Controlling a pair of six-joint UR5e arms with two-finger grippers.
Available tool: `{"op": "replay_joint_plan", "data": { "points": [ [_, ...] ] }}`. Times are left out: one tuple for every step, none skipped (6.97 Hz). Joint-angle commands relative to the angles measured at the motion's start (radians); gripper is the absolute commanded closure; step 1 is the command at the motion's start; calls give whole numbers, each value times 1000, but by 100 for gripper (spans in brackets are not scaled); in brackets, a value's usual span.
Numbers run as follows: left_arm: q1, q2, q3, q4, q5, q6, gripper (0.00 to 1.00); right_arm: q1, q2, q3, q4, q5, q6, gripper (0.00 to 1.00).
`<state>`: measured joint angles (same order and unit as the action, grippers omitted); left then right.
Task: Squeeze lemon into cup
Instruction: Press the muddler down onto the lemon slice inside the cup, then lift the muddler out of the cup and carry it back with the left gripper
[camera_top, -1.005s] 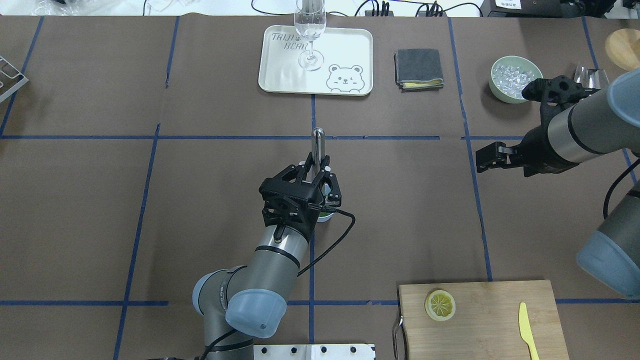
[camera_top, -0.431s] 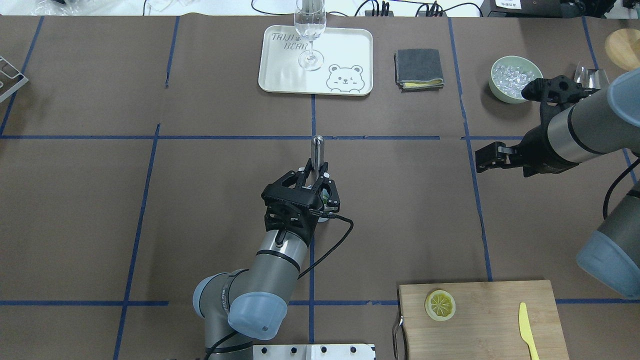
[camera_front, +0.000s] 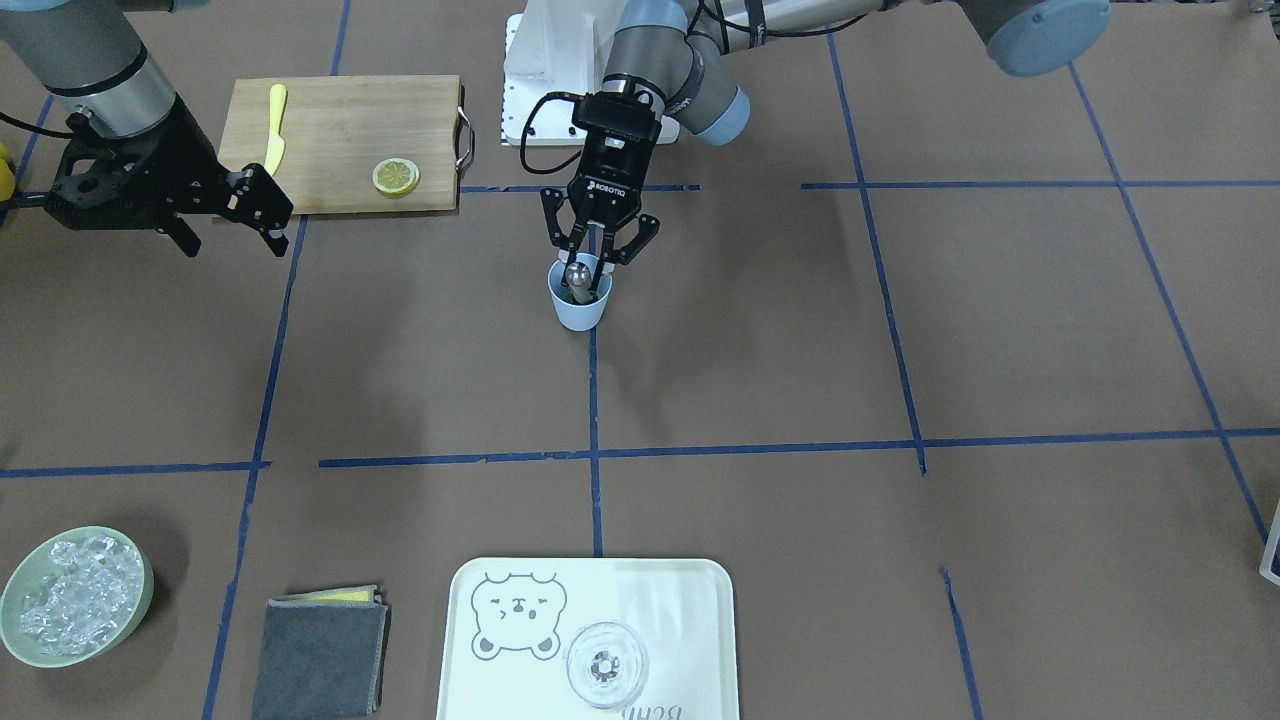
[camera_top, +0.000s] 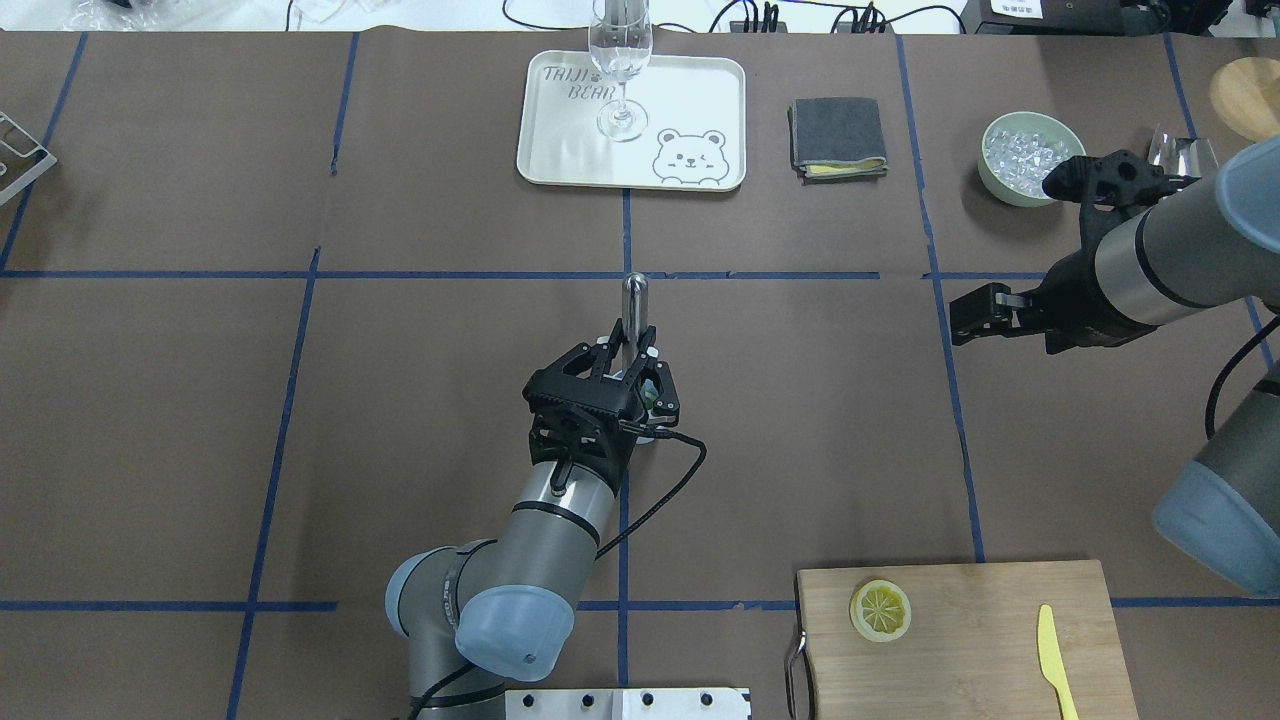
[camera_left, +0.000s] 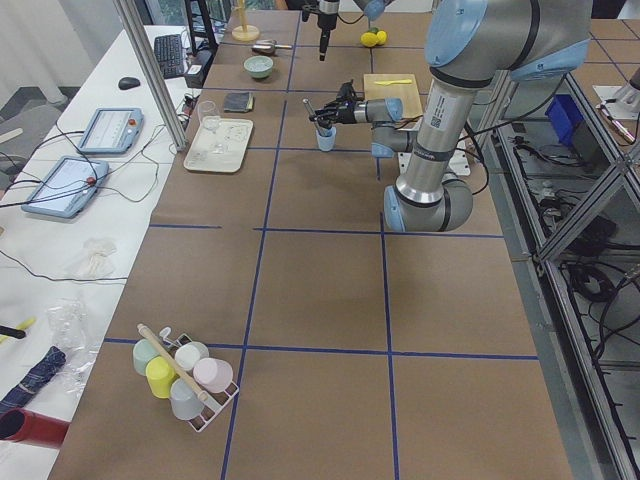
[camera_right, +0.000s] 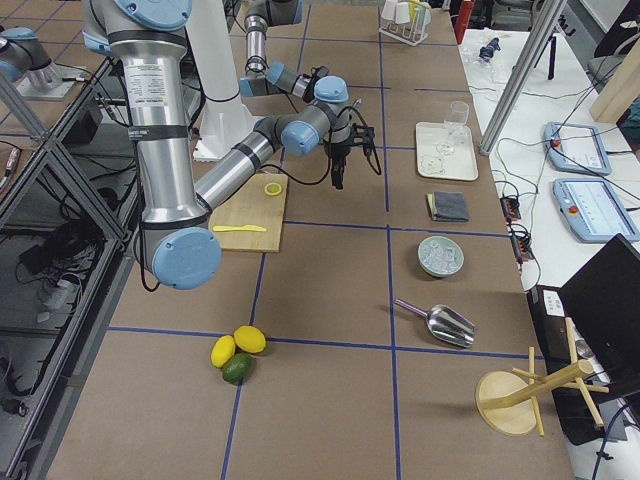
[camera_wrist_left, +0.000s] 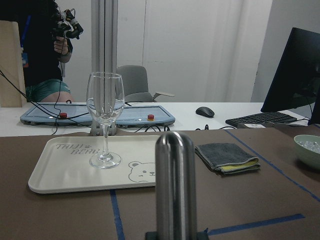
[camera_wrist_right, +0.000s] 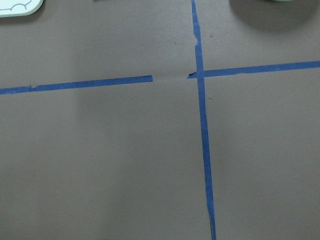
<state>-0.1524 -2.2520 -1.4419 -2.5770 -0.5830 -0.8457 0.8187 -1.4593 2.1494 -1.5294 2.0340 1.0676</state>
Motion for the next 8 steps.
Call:
{"op": "replay_joint_plan", "data": {
  "points": [
    [-1,3,-56,-2,-1,61,100,0,1,0,0,0,-1,0],
    [0,21,-184,0,-58,159,100,0,1,1,0,0,-1,0],
    [-3,26,-266,4,-82,204,100,4,1,1,0,2,-1,0],
    [-21,40,-329,-2,-86,271,100,5,1,0,0,0,-1,0],
    [-60,46,-356,4,-87,267,100,7,1,0,0,0,-3,0],
    [-73,111,-354,33,-89,264,100,8,1,0,0,0,-3,0],
    [-125,190,-354,55,-131,264,100,10,-1,0,0,0,-1,0],
    [-194,272,-354,57,-237,263,100,13,-1,-2,0,-1,-3,0]
  ]
}}
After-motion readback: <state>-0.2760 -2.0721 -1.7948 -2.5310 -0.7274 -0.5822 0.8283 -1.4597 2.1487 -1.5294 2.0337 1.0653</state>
